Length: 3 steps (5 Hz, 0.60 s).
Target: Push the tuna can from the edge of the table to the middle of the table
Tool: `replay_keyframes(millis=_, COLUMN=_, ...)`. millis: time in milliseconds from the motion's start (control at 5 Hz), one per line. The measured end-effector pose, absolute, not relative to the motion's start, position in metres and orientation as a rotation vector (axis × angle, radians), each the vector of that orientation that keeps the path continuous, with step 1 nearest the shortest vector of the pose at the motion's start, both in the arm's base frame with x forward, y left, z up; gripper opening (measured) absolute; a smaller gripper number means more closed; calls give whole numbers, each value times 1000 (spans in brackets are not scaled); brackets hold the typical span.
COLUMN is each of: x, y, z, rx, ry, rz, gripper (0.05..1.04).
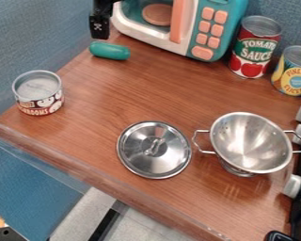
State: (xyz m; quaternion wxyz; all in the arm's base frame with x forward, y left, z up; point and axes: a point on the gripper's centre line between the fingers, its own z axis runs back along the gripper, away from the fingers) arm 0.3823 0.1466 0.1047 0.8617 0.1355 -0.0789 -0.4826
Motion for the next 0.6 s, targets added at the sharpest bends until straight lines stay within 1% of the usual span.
replay_keyframes(millis=200, x=381, y=146, z=92, rx=257, ry=-141, rz=-1015, gripper=1001)
replay_keyframes(millis=400, x=375, y=145, z=90, rx=223, ry=-90, rz=-1035, gripper=1001)
replay_keyframes(millis=600, x=364, y=134, z=102, rx=163, ry=-20, rz=-1008, gripper=1001)
